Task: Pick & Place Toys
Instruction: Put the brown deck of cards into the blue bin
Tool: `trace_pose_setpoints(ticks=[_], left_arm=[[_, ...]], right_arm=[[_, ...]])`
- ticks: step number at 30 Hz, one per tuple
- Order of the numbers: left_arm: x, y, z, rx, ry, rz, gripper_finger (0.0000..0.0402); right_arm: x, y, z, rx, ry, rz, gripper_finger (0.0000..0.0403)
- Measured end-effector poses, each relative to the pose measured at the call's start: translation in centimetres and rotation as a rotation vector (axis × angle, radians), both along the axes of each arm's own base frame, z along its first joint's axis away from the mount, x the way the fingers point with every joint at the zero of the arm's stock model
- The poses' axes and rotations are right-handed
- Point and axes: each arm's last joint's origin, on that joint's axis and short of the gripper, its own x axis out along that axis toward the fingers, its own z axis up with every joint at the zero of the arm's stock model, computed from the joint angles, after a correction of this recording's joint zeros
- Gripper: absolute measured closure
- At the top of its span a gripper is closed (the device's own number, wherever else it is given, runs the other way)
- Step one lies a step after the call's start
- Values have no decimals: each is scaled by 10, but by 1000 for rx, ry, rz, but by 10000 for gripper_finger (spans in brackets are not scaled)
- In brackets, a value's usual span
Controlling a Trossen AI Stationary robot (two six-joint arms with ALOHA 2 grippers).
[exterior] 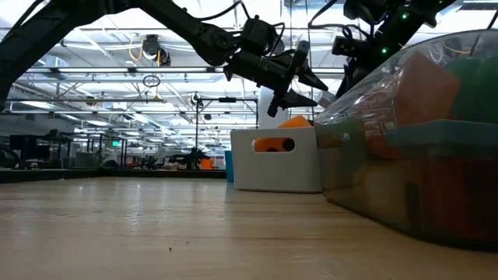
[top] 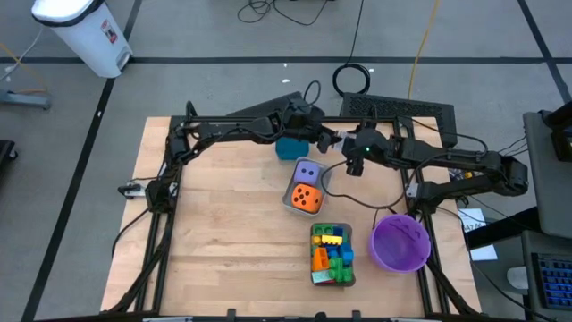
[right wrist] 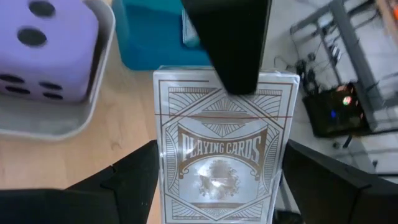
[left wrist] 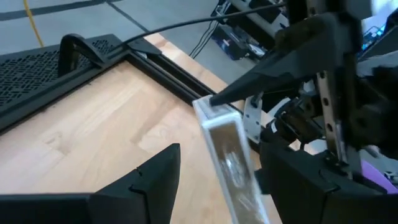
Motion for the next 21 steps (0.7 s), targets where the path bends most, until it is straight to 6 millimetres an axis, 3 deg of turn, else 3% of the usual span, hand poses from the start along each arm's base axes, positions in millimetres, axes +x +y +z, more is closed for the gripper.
trace_pose_setpoints(ticks=[21], left_arm=[[0, 0, 1, 8, -1, -12, 174]], right_arm=[[12, 6, 4, -58, -53, 79, 108]])
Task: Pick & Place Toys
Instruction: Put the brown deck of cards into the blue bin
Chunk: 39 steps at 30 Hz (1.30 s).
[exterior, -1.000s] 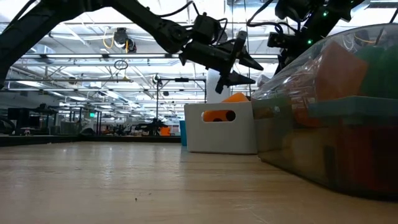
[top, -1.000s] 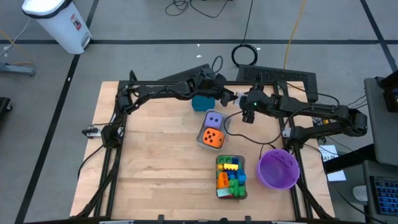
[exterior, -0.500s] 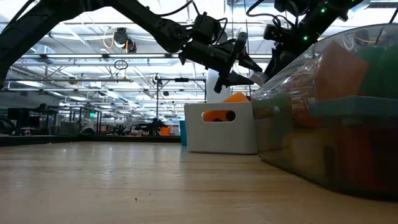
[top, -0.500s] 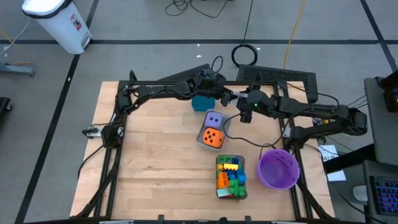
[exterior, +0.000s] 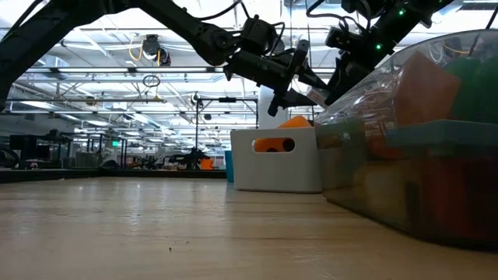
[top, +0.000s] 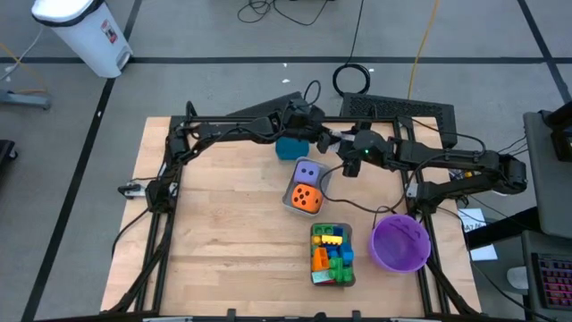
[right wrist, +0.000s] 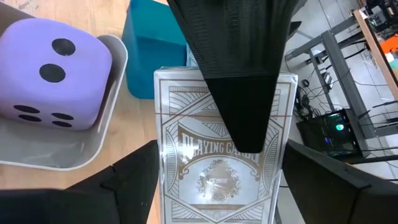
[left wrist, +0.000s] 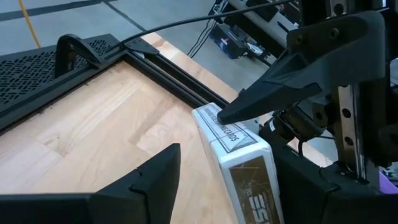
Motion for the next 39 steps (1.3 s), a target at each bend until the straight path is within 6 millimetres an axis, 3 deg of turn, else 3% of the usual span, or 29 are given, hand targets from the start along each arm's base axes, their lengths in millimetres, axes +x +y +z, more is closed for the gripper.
trace_pose_setpoints(ticks=[4, 14, 22, 25, 30, 34, 39], left_arm=[[0, 0, -1, -3, 9, 0, 198], [-1, 1, -2, 48, 21, -13, 323], [-9, 12, -2, 106, 57, -19, 318], [-22, 19, 7, 156, 123, -23, 312], [-56, 26, 42, 336, 233, -68, 326], [-89, 29, 62, 523, 430, -68, 323], [-114, 38, 63, 629, 635, -84, 302]], right_arm=[[0, 0, 0, 1, 1, 1, 108], [0, 0, 1, 16, -26, -16, 87], [-11, 3, 9, 30, -48, -38, 64], [-21, 6, 13, 49, -61, -55, 65], [-40, 11, 24, 93, -126, -94, 70], [-51, 14, 29, 144, -189, -138, 73], [-53, 17, 30, 241, -246, -129, 74]])
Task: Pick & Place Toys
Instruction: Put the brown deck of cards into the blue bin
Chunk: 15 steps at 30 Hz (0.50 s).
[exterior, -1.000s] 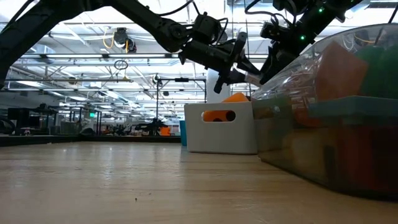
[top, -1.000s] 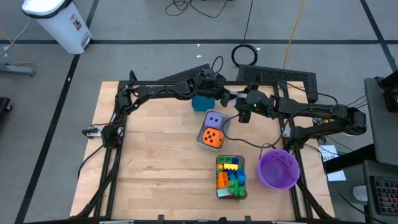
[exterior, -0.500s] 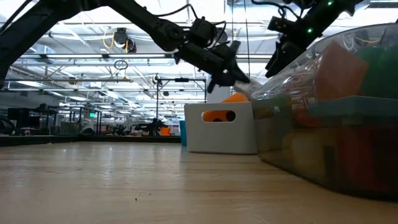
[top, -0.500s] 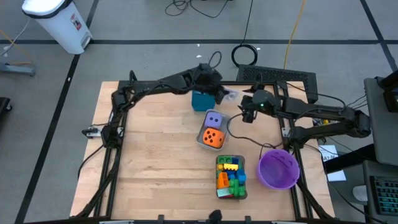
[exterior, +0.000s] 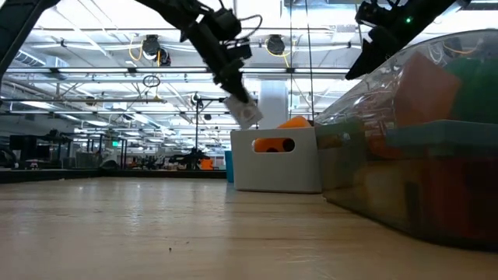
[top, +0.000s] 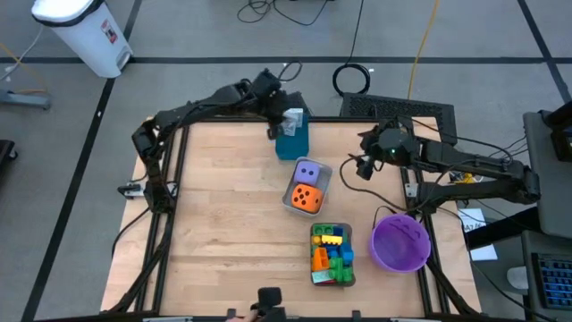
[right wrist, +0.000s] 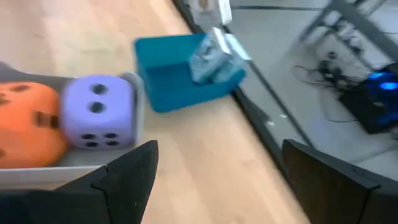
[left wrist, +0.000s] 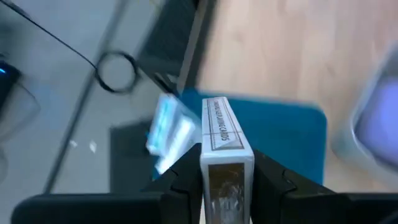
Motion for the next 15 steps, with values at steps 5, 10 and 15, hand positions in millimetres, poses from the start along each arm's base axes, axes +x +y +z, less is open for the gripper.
trace_pose_setpoints(ticks=[5, 10, 15], left_arm=[[-5, 10, -23, -84, 100, -69, 319], [3, 14, -38, -95, 105, -116, 327], [11, 18, -46, -73, 91, -131, 306]], right_arm=[[6, 0, -4, 70, -18, 23, 74], [13, -2, -10, 84, 17, 20, 74], [20, -4, -18, 96, 58, 18, 74]])
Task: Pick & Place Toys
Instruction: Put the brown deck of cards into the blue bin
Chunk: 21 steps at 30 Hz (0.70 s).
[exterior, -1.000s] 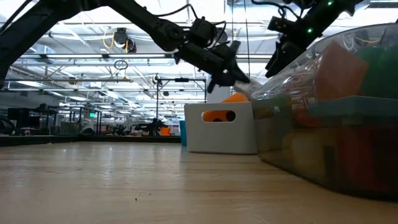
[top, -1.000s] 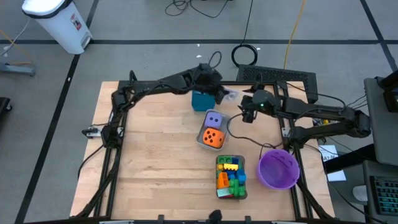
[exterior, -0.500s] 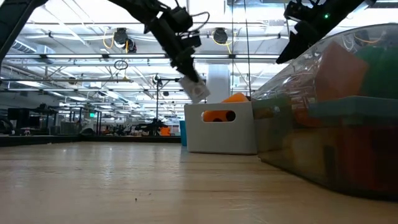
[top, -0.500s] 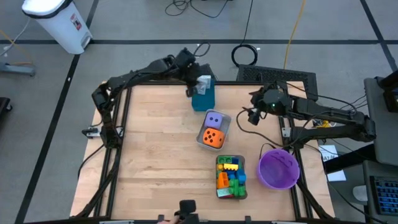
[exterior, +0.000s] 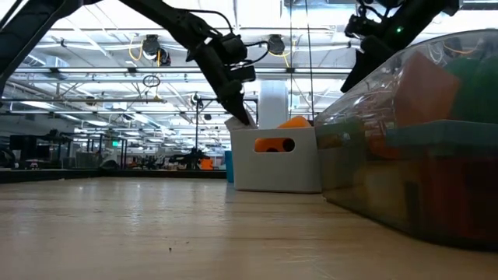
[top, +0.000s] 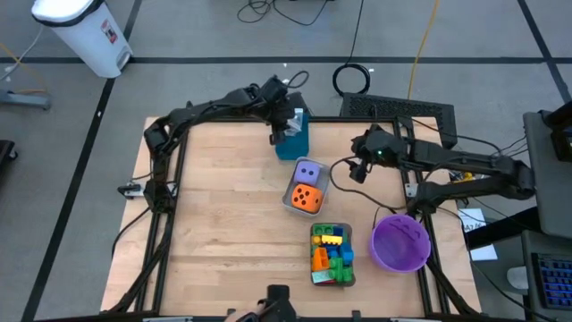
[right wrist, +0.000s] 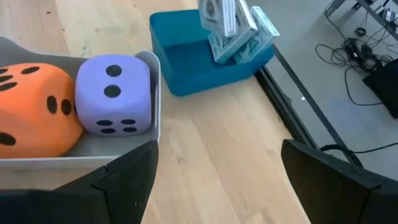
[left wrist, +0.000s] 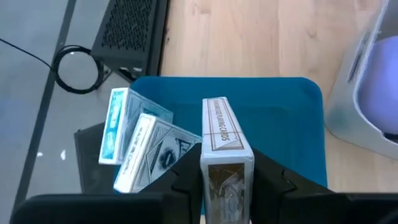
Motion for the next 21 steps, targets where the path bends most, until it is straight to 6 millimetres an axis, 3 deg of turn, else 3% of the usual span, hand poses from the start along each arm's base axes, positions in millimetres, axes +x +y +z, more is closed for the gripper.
trace_pose_setpoints(ticks=[8, 17, 21], left_arm=[[6, -3, -7, -51, -22, -43, 327], [8, 9, -29, -92, 15, -11, 300], [9, 13, -39, -102, 33, -3, 309]], right_arm=[[11, -3, -8, 7, 21, 0, 74], [13, -4, -9, 9, 29, 0, 74], [12, -4, -9, 9, 29, 0, 74]])
